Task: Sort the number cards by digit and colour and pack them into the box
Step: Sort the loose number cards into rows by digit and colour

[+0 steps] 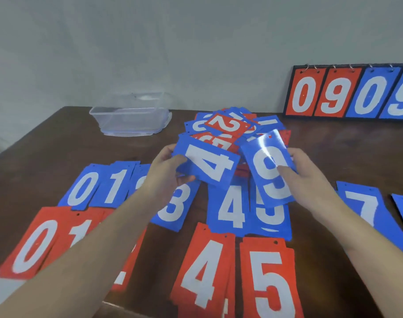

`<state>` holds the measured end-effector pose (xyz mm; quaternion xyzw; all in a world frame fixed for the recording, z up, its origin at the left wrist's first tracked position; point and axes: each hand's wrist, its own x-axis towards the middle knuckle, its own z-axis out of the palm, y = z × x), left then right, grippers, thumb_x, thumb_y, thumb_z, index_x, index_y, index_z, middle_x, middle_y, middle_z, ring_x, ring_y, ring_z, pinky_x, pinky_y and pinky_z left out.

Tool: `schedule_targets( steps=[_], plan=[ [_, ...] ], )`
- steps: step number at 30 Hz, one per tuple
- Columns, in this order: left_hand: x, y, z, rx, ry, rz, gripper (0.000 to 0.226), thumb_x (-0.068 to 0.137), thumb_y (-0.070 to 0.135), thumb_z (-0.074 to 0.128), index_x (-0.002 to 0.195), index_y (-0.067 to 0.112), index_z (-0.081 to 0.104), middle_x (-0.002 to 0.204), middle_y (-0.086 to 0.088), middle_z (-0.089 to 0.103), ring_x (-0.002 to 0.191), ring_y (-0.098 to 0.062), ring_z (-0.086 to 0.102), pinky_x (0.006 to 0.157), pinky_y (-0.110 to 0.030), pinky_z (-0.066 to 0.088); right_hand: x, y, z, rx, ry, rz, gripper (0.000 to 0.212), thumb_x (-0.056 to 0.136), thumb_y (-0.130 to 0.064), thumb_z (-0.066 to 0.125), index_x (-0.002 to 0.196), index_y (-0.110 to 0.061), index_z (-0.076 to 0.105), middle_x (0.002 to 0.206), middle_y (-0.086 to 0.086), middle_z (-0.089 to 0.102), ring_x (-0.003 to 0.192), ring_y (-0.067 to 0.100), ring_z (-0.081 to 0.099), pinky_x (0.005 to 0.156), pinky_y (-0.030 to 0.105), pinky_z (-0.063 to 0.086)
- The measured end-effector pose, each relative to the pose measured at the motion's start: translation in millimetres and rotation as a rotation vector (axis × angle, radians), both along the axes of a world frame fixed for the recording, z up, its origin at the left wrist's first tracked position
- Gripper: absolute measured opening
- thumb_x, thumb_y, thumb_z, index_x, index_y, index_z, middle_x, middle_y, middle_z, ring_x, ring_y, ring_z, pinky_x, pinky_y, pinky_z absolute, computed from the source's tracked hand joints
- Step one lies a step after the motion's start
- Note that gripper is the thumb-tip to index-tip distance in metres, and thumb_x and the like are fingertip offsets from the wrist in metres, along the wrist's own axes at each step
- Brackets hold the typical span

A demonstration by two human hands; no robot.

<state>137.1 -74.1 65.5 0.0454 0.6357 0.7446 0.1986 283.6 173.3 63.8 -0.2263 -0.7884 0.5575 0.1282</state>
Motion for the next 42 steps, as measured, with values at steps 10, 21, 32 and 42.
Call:
schedule_targets(
  steps=[10,21,32,42],
  plan=[
    [19,-79,-12,0.112,-0.113,0.147,0.026,0.096,0.009,0.064,0.078,0.021,0.049,0.103,-0.005,0.074,0.113,-0.030,0.069,0.100,-0.046,0.049,-15,-62,-11,-0.047,-0.030,0.135,0.020,0.101,-0.019,0.059,0.106,-0.036,0.050,0.108,-0.015,0.067,0.075,-0.004,0.070,0.057,0.017,0.055],
    [33,-44,-14,-0.267,0.058,0.123,0.015,0.094,0.026,0.070,0.104,0.029,0.059,0.099,0.006,0.076,0.091,-0.013,0.075,0.077,-0.041,0.061,21,-53,-15,-0.060,-0.010,-0.008,0.036,0.097,-0.018,0.065,0.123,-0.032,0.045,0.105,-0.017,0.064,0.076,0.001,0.071,0.055,0.017,0.054],
    [38,52,-15,-0.519,0.381,-0.178,0.021,0.098,0.017,0.065,0.112,0.022,0.050,0.083,0.006,0.065,0.053,0.000,0.062,0.045,-0.014,0.043,66,-16,-15,0.019,-0.036,-0.143,0.042,0.097,-0.022,0.067,0.124,-0.041,0.042,0.105,-0.029,0.057,0.086,-0.003,0.063,0.050,0.009,0.048],
    [36,65,-29,-1.169,0.993,-0.239,0.058,0.087,0.029,0.073,0.140,0.029,0.049,0.152,-0.002,0.035,0.139,-0.029,0.033,0.111,-0.050,0.032,94,17,-9,-0.051,-0.046,-0.224,0.052,0.095,-0.005,0.059,0.129,-0.041,0.045,0.115,-0.009,0.070,0.098,0.013,0.071,0.065,0.031,0.058]
  ],
)
